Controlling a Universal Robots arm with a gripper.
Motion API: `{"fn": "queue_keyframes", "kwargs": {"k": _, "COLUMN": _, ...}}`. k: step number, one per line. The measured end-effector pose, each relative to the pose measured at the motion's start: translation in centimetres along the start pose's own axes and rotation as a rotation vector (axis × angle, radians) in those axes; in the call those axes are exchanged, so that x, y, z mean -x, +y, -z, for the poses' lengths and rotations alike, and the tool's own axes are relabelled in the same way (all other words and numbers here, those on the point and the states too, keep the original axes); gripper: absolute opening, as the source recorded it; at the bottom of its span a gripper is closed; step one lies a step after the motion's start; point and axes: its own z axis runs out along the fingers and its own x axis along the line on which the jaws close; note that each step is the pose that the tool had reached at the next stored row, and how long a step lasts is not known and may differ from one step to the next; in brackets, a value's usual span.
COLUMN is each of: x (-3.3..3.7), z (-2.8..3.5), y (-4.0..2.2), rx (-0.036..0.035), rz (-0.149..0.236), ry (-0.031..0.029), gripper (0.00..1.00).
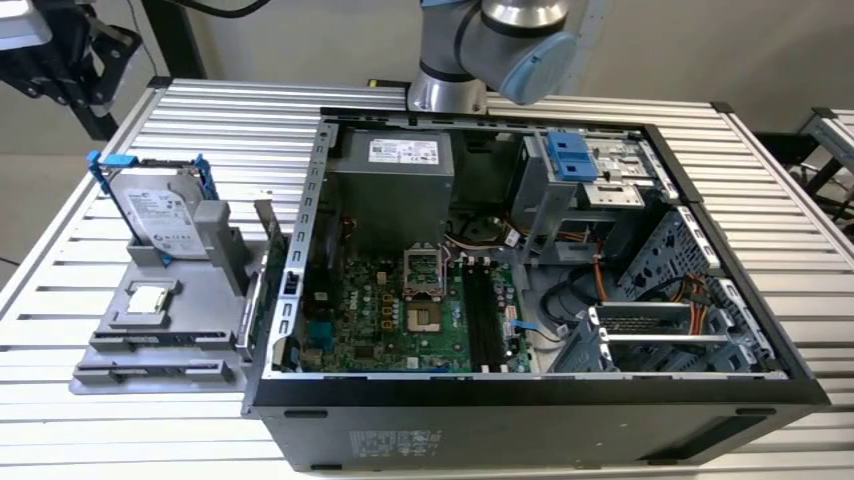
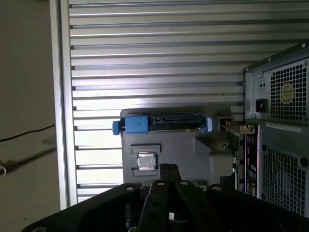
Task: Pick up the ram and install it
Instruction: 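Reach for the ram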
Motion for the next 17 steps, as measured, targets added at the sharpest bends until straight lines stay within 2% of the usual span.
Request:
{"fn": "queue_keyframes", "kwargs": {"k": 9, "x": 0.05, "z": 0.06, "y": -1.21, "rx": -0.0001, "rz": 0.0, "ry": 0.0003, "gripper": 0.0}}
{"fn": "queue_keyframes", "kwargs": {"k": 17, "x": 0.13, "z": 0.14, "y": -2.87, "rx": -0.0001, "rz": 0.0, "ry": 0.0004, "gripper": 0.0}}
